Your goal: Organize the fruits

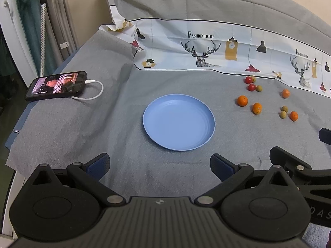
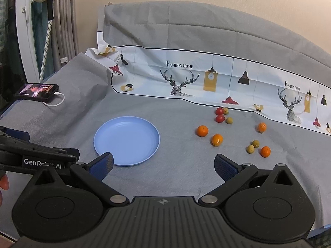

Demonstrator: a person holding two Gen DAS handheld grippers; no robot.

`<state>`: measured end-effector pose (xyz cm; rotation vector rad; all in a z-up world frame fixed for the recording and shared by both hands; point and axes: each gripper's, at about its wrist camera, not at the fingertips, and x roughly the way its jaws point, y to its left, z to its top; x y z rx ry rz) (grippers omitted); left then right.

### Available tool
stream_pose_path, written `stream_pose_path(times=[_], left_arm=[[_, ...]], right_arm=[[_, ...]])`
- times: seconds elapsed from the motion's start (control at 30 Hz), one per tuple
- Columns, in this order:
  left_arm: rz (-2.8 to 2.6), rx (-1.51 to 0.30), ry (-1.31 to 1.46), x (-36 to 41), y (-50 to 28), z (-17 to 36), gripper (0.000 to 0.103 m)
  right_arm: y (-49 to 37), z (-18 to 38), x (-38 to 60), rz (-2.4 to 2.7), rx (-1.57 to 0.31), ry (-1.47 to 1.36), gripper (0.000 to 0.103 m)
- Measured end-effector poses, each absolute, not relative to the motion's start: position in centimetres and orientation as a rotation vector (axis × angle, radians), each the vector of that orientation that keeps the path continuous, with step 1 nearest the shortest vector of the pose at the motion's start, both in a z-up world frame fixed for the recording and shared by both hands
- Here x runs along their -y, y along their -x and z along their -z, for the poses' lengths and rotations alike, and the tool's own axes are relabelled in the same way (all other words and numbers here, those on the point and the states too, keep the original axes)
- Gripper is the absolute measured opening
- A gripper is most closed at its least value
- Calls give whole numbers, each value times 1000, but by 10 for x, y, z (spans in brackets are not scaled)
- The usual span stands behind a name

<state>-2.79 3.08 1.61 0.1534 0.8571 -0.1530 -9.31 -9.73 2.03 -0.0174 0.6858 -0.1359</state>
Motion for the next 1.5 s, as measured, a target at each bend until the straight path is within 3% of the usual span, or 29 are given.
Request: stream_pose_path(times=[1.23,1.5], left_arm=[[142,-889,-155,-34,20,-8,103],[201,-999,-134,-20,1,10,103]], right_arm=[[86,-12,93,134,-696,9,103],[84,2,112,157,-691,-49,103]])
